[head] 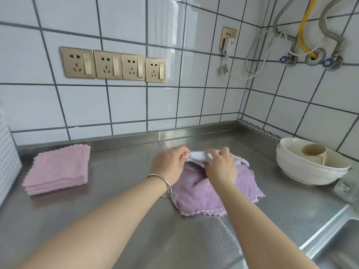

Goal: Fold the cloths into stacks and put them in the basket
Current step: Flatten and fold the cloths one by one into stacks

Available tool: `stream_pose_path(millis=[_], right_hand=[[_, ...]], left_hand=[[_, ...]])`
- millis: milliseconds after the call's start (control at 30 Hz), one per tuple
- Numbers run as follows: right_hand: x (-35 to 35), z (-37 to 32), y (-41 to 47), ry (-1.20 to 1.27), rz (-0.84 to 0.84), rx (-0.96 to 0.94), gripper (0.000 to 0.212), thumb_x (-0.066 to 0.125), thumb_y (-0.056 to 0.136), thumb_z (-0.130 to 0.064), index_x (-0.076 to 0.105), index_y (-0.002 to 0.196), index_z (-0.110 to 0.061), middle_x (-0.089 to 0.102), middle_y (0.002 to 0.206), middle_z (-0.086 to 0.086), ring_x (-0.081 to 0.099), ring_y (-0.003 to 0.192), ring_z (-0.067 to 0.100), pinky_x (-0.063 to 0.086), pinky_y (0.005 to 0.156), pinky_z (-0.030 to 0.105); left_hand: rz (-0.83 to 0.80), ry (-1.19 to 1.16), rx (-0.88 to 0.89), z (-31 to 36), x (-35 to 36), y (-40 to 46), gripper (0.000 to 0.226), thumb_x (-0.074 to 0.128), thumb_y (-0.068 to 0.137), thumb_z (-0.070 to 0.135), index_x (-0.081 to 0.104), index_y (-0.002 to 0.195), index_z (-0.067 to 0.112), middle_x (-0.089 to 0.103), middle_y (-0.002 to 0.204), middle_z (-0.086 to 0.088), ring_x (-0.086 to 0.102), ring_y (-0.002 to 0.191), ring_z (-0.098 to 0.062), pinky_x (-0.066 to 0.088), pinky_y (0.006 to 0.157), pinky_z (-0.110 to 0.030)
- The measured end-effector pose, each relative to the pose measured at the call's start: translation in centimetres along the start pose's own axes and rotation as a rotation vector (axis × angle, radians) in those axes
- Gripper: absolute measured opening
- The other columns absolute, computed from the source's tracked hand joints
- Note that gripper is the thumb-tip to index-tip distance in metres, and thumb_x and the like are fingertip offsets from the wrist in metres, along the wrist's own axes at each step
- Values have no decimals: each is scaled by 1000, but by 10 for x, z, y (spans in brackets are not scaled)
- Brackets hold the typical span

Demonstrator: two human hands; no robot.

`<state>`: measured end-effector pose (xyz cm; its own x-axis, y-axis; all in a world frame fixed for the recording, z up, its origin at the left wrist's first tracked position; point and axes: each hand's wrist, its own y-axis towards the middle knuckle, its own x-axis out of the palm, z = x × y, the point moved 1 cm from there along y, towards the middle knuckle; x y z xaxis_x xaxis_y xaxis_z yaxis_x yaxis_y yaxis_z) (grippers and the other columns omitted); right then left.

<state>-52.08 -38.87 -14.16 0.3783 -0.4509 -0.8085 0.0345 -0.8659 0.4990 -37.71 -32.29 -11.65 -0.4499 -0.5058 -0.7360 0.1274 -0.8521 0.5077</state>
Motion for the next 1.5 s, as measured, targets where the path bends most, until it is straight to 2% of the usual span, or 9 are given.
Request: stream_pose_path(millis=[200,267,367,633,733,933,1167,1367,1500], right_hand=[[-26,-19,26,-52,4,-482,81,78,58,-30,47,132,-20,50,133,3,41,124,28,29,106,39],[-36,-37,24,-104,-170,-607,60,72,65,-36,55,120,-22,61,109,-5,44,118,23,25,105,33],[-46,-43,23,-232,-271,-568,27,62,75,-42,63,95,-24,49,73,-8,47,104,19,29,92,29],[-110,-7,37,-350,40,-307,23,63,80,-46,66,77,-23,65,76,-1,53,96,23,31,83,33],[-142,-23,41,-200,165,-310,30,71,77,-39,61,63,-14,51,56,1,54,79,30,32,72,35],[-184,-101,31,295,-60,-313,39,71,79,-29,43,57,-14,41,51,2,36,50,15,28,48,30],[-127,-181,5,313,-289,-272,35,66,83,-26,43,60,-14,45,59,2,45,65,24,33,57,32],[-139,-205,-38,581,-140,-283,21,64,86,-21,60,81,-1,57,73,6,40,53,24,30,48,30],[-142,-171,-105,562,-158,-331,13,70,81,-20,65,79,-9,63,70,9,46,53,23,36,49,19]], left_hand=[[66,-93,55,-9,-38,10,15,54,90,25,67,97,22,73,95,0,65,87,-26,49,73,-33],[45,-85,96,-10,-46,10,15,54,90,24,68,96,24,73,93,3,65,87,-23,49,74,-33],[55,-81,87,-14,-61,6,16,53,91,25,68,97,25,73,94,2,64,89,-23,49,75,-33],[282,-206,-158,-37,-118,6,15,53,91,21,68,93,23,72,86,-1,64,84,-25,46,70,-28],[394,-212,-183,-41,-163,10,15,52,91,23,67,95,22,71,89,-4,64,85,-26,51,77,-31],[533,-46,-211,-84,-267,-25,18,54,91,23,68,102,17,70,96,-6,60,83,-20,45,77,-23],[311,154,-416,-153,-323,-83,15,61,88,25,70,96,17,71,95,-8,64,89,-25,44,79,-25],[388,90,-313,-148,-375,-136,9,62,87,21,70,92,20,72,95,-2,65,87,-14,44,84,-22],[195,38,-273,-135,-372,-213,29,66,83,18,66,72,44,72,80,16,68,79,-5,51,83,-22]])
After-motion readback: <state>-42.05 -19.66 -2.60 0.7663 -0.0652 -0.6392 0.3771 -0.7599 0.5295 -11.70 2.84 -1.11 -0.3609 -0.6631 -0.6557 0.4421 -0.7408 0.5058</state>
